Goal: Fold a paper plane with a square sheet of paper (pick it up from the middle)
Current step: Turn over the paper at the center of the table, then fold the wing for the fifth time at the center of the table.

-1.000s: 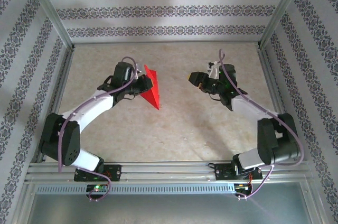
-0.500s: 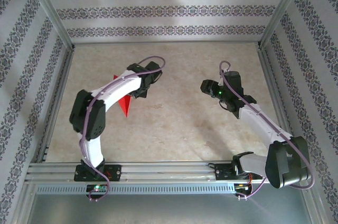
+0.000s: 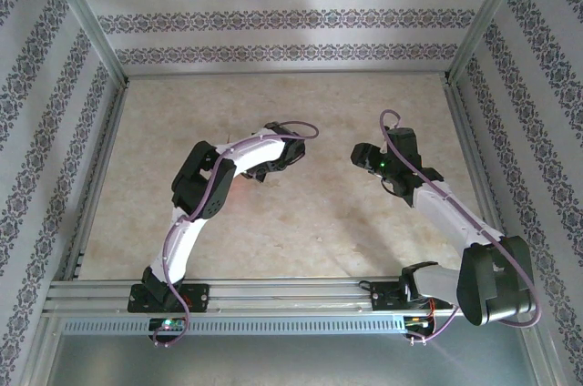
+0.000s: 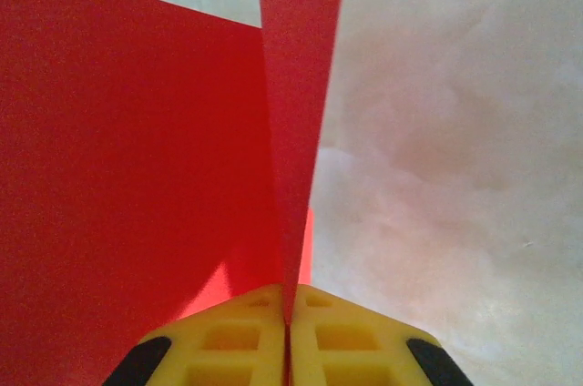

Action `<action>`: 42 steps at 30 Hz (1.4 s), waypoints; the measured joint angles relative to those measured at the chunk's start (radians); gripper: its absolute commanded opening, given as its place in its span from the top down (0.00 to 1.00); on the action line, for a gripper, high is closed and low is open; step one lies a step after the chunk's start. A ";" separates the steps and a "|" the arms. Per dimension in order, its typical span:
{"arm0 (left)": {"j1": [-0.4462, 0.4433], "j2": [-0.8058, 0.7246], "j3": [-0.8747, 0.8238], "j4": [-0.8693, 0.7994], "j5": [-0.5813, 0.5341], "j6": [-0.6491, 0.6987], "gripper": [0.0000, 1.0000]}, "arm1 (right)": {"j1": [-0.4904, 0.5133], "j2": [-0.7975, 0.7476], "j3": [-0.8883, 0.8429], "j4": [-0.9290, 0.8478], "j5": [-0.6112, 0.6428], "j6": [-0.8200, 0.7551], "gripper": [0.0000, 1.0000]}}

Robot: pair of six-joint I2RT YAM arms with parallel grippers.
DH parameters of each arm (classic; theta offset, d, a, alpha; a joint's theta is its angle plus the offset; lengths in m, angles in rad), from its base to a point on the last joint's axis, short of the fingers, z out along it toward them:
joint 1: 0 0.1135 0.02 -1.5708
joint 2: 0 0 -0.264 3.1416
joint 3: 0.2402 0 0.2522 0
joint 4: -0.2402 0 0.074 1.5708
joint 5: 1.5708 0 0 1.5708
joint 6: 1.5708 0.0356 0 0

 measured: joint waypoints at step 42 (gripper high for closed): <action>-0.053 -0.515 -0.381 0.677 0.990 -0.042 0.56 | -0.007 0.056 -0.003 0.033 -0.095 0.079 0.36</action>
